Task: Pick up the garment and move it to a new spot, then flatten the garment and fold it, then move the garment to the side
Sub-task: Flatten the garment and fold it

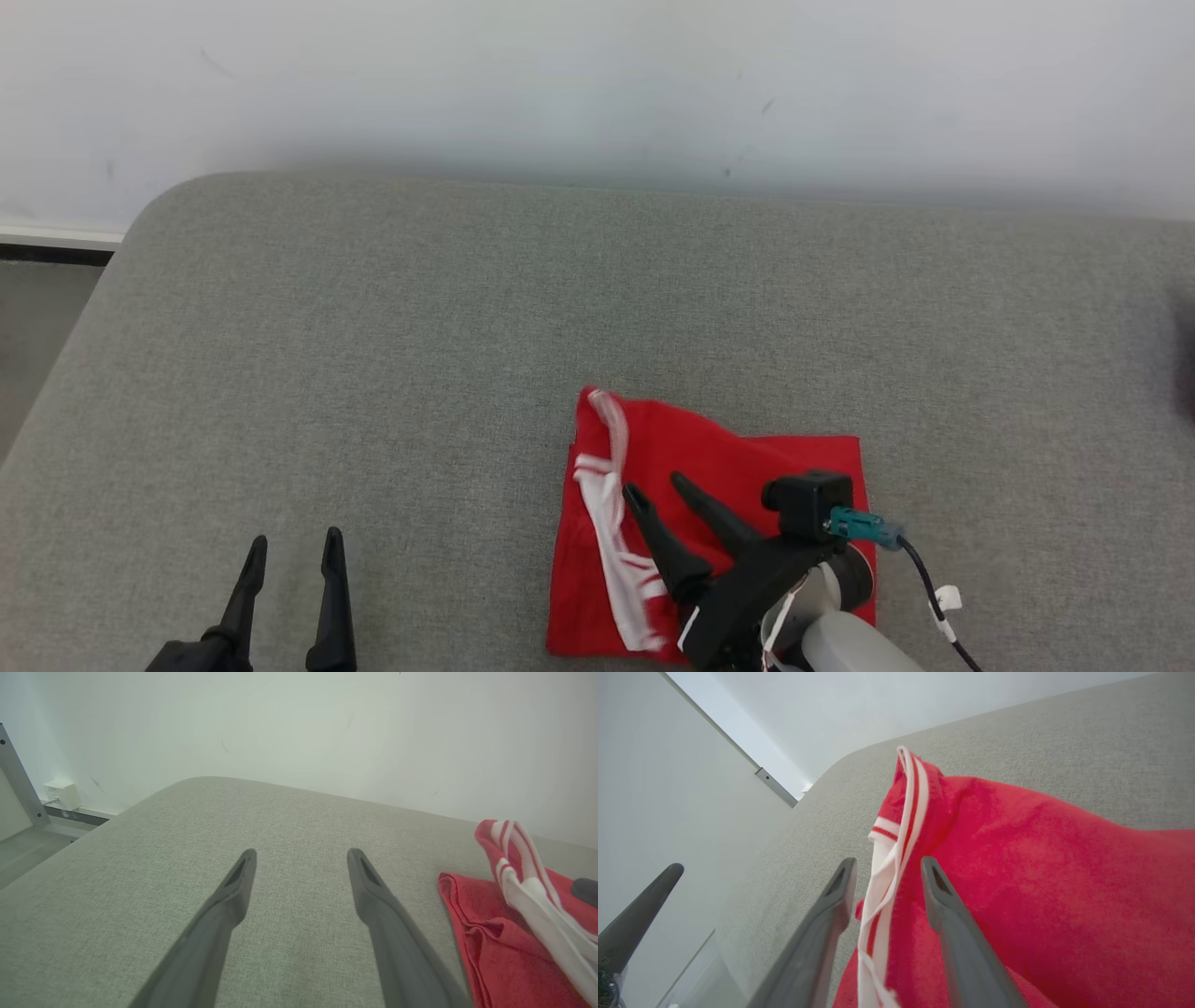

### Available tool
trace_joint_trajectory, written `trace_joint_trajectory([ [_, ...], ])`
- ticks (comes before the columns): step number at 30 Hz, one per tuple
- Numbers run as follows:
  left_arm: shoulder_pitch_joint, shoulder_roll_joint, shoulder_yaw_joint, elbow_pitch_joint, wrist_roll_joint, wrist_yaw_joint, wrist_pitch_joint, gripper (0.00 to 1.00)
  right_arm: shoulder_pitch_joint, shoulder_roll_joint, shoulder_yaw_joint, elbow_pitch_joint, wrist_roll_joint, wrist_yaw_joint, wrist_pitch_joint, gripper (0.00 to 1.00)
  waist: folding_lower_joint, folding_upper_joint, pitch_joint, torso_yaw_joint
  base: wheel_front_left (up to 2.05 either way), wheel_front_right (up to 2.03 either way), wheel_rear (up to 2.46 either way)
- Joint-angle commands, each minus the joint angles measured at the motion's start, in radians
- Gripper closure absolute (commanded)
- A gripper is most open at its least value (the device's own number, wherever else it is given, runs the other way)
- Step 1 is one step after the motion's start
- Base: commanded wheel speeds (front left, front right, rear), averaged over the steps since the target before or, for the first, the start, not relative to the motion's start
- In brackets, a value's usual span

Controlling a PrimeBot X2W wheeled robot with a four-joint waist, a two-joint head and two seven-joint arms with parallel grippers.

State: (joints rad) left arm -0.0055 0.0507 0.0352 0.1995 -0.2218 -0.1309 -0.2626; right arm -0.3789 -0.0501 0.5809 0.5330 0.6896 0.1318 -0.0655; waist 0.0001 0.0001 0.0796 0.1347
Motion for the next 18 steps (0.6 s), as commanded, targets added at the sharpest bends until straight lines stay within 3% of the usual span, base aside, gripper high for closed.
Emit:
trace_joint_trajectory([
  [1,-0.013,0.000,0.001,0.001,-0.002,0.001,-0.003,0.00,-0.013,-0.001,-0.002,0.004,-0.001,-0.002,-0.008,0.00,-0.0001,-0.0001,-0.003,-0.005,0.00,0.00,0.00],
  [5,-0.011,0.000,0.003,0.000,-0.002,0.001,-0.003,0.00,-0.050,-0.001,-0.038,0.035,-0.048,-0.002,-0.080,0.00,-0.0001,-0.0001,-0.012,-0.024,0.00,0.00,0.00],
  [9,-0.001,0.000,0.009,-0.008,0.002,0.001,-0.003,0.00,-0.062,-0.010,-0.137,0.038,-0.118,-0.002,-0.142,0.00,-0.0001,-0.0001,-0.021,-0.043,0.00,0.00,0.00],
  [18,0.026,0.000,0.021,-0.040,0.031,0.001,-0.003,0.00,0.060,-0.091,-0.348,-0.111,-0.256,-0.002,-0.184,0.00,-0.0001,-0.0001,-0.040,-0.098,0.00,0.00,0.00],
])
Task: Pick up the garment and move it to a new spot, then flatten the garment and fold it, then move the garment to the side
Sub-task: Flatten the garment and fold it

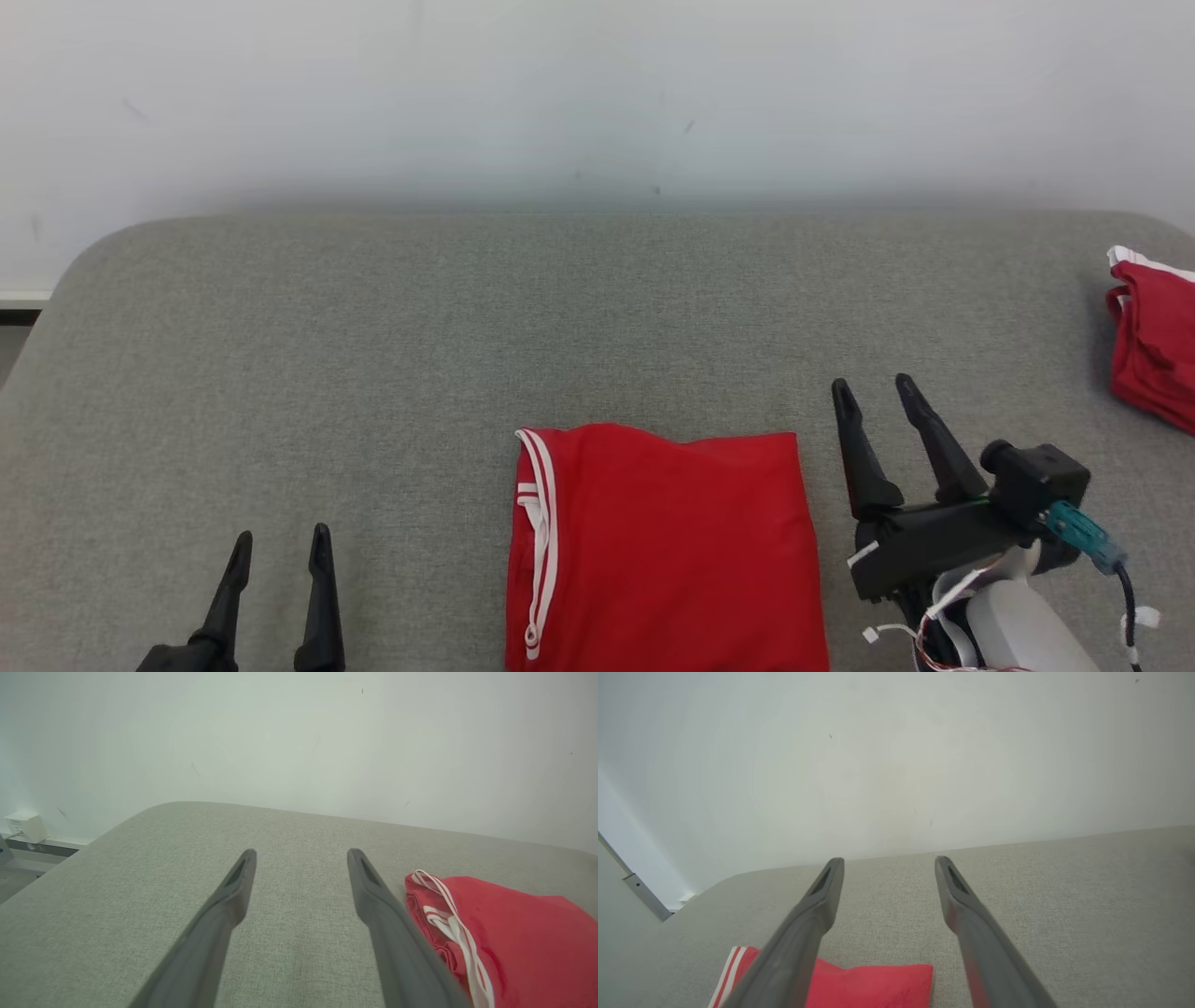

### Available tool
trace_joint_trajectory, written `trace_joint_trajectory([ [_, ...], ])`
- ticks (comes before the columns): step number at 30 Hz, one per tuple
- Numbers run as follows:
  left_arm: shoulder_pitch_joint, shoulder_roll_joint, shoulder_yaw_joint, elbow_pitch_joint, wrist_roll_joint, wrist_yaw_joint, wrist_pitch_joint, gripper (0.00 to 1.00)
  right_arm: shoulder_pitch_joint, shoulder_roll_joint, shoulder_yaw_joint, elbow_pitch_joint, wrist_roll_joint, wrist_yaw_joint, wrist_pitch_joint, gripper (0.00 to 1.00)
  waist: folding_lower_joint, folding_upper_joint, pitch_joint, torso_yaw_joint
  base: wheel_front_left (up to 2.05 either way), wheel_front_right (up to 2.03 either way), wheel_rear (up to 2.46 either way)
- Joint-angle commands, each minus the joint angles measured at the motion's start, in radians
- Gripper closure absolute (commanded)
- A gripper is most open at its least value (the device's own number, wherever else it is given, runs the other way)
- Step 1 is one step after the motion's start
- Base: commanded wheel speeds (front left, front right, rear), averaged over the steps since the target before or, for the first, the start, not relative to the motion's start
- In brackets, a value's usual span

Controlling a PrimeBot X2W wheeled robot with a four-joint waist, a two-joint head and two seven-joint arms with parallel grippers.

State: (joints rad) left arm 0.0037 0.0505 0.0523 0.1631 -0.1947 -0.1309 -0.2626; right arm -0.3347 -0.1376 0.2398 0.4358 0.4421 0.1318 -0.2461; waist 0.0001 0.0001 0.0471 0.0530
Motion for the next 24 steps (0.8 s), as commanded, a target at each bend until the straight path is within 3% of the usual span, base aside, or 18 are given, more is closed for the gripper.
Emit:
trace_joint_trajectory([
  [1,0.018,0.000,0.005,-0.007,0.006,0.001,-0.003,0.00,0.037,-0.008,-0.028,-0.036,-0.022,-0.002,-0.006,0.00,-0.0001,-0.0001,-0.009,-0.023,0.00,0.00,0.00],
  [13,0.022,0.000,-0.010,-0.040,0.032,0.001,-0.003,0.00,0.298,0.024,-0.183,-0.274,-0.128,-0.002,-0.018,0.00,-0.0001,-0.0001,-0.041,-0.076,0.00,0.00,0.00],
  [24,0.046,0.027,-0.026,-0.061,0.042,0.001,-0.003,0.00,0.422,0.048,-0.236,-0.375,-0.149,-0.002,-0.018,0.00,-0.0001,-0.0001,-0.068,-0.080,0.00,0.00,0.00],
])
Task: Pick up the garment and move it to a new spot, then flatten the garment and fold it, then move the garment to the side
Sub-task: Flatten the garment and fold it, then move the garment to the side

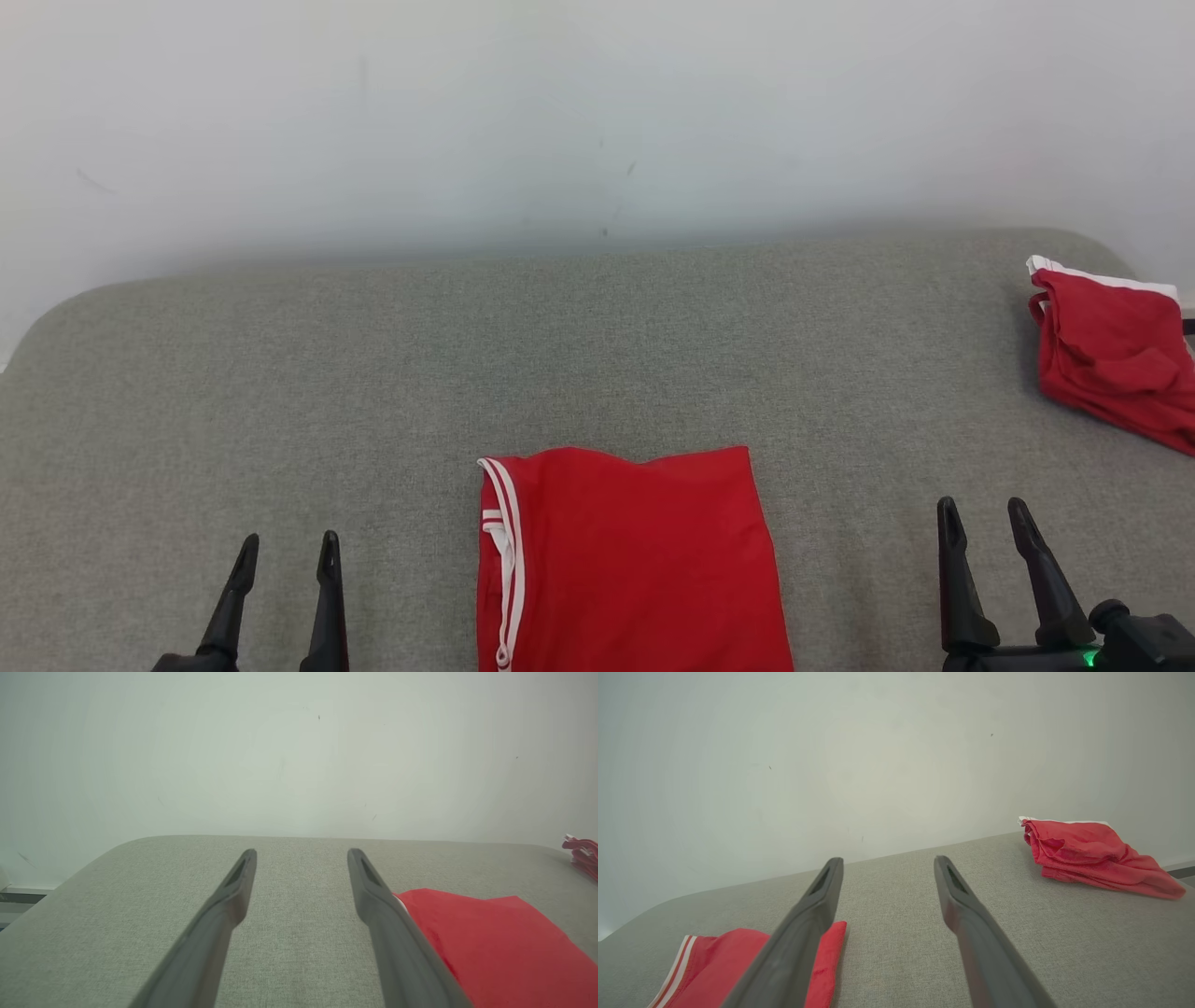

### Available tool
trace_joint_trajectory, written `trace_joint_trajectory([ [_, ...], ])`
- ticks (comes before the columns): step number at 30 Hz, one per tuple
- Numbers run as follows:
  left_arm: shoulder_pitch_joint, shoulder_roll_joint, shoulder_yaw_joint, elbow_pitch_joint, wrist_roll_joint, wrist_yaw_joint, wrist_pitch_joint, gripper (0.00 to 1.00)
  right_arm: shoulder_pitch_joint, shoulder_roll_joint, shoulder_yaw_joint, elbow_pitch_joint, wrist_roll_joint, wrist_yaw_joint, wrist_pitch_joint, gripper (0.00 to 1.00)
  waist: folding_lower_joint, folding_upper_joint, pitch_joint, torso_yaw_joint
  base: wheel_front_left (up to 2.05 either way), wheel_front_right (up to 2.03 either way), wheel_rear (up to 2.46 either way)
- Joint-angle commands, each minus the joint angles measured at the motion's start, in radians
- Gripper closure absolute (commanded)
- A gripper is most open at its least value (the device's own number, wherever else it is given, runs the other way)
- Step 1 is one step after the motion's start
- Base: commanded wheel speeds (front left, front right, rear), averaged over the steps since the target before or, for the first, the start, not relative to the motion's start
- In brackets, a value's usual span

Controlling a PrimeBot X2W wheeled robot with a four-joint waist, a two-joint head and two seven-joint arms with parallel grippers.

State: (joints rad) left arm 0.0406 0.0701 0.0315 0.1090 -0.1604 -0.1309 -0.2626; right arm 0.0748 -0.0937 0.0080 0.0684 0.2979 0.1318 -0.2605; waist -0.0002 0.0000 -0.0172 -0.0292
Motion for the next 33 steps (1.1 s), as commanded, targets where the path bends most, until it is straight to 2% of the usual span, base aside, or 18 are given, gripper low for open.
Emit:
trace_joint_trajectory([
  [1,0.009,0.007,-0.005,-0.007,0.008,0.001,-0.003,0.00,0.012,0.004,-0.005,-0.008,-0.005,-0.002,-0.004,0.00,0.0002,0.0000,-0.004,0.003,0.00,0.00,0.00],
  [12,0.051,0.046,-0.027,-0.033,-0.028,0.001,-0.003,0.00,0.036,0.002,-0.010,-0.004,-0.025,-0.002,0.003,0.00,0.0002,0.0000,-0.014,0.023,0.00,0.00,0.00],
  [27,0.063,0.036,-0.028,-0.033,-0.027,0.001,-0.003,0.00,0.039,0.010,-0.007,0.020,-0.020,-0.002,0.013,0.00,0.0002,0.0000,-0.010,0.028,0.00,0.00,0.00],
  [33,0.045,0.028,-0.041,-0.029,-0.027,0.001,-0.003,0.00,-0.018,0.015,0.011,0.055,-0.019,-0.002,0.038,0.00,0.0002,0.0000,0.004,0.045,0.00,0.00,0.00],
])
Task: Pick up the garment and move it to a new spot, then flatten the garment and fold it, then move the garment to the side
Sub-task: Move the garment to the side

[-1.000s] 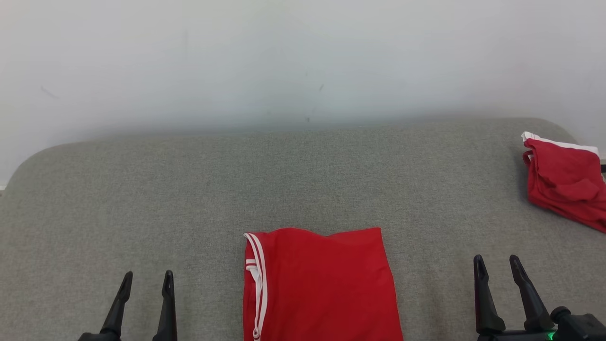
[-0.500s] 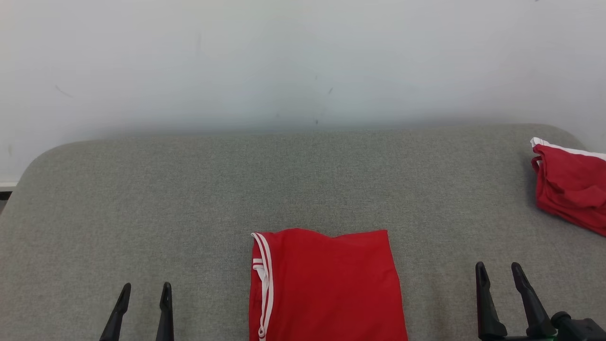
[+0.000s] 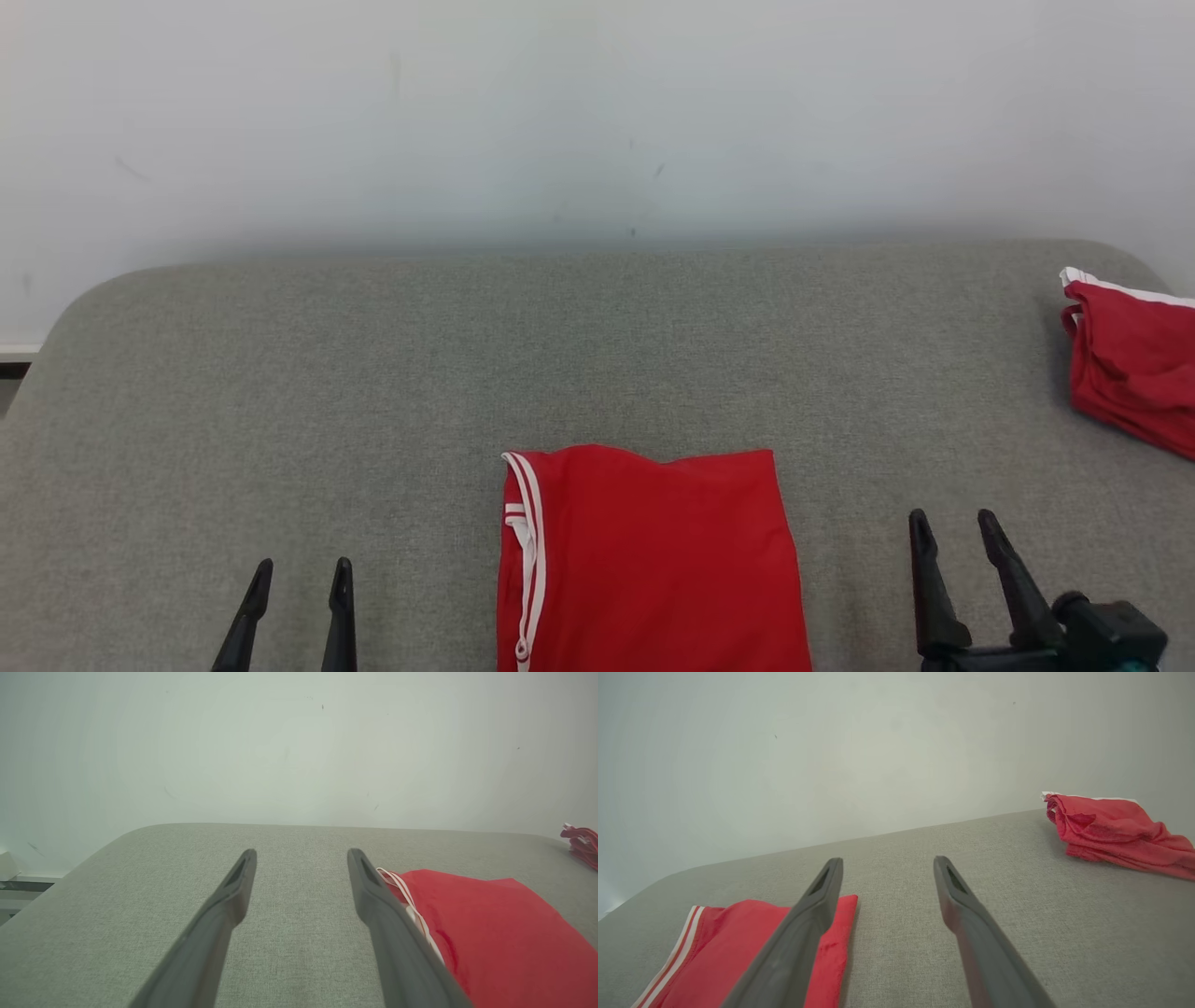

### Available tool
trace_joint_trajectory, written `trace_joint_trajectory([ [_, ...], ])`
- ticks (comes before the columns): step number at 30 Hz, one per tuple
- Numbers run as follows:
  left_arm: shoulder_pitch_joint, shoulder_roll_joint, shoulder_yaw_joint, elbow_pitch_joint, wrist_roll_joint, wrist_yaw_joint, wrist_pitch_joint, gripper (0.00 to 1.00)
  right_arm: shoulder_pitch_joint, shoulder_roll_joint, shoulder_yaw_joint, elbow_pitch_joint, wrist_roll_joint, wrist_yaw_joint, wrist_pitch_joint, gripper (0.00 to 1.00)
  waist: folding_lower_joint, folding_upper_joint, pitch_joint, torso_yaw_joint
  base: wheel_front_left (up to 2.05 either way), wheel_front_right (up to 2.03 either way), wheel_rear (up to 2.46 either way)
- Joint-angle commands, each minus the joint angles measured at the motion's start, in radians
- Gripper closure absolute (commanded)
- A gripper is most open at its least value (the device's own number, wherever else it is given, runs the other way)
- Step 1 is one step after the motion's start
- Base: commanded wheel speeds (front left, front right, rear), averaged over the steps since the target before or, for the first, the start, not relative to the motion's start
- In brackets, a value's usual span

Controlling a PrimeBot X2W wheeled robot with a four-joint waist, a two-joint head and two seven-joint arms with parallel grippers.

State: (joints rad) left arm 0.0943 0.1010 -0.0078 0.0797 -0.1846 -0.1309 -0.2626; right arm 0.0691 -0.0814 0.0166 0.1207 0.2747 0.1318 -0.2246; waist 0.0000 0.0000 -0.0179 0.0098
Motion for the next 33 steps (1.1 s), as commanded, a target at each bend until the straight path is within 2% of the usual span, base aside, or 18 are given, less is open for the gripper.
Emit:
trace_joint_trajectory([
  [1,-0.010,-0.004,-0.005,0.000,-0.002,0.001,-0.003,0.00,-0.024,0.003,0.009,0.015,0.003,-0.002,0.016,0.00,0.0000,0.0000,0.008,0.010,0.00,0.00,0.00],
  [11,-0.036,-0.016,-0.038,0.020,-0.005,0.001,-0.003,0.00,-0.187,0.014,0.044,0.200,-0.033,-0.002,0.161,0.00,0.0000,0.0000,0.044,0.084,0.00,0.00,0.00],
  [19,-0.058,-0.018,-0.051,0.037,-0.018,0.001,-0.003,0.00,-0.265,0.024,0.043,0.369,-0.051,-0.002,0.214,0.00,0.0000,0.0000,0.075,0.126,0.00,0.00,0.00],
  [29,-0.078,-0.023,-0.061,0.054,-0.026,0.001,-0.003,0.00,-0.306,0.031,0.075,0.607,-0.043,-0.002,0.214,0.00,0.0000,0.0000,0.090,0.149,0.00,0.00,0.00],
  [30,-0.077,-0.023,-0.060,0.056,-0.026,0.001,-0.003,0.00,-0.306,0.033,0.089,0.621,-0.034,-0.002,0.212,0.54,0.0000,0.0000,0.090,0.149,0.00,0.00,0.00],
  [31,-0.077,-0.023,-0.057,0.055,-0.027,0.001,-0.003,0.00,-0.306,0.035,0.111,0.628,-0.016,0.000,0.208,1.00,0.0000,0.0000,0.091,0.147,0.00,0.00,0.00],
  [33,-0.077,-0.024,-0.053,0.053,-0.023,0.001,-0.003,0.00,-0.313,0.038,0.151,0.637,0.031,0.000,0.203,1.00,0.0000,0.0000,0.093,0.142,0.00,0.00,0.00],
])
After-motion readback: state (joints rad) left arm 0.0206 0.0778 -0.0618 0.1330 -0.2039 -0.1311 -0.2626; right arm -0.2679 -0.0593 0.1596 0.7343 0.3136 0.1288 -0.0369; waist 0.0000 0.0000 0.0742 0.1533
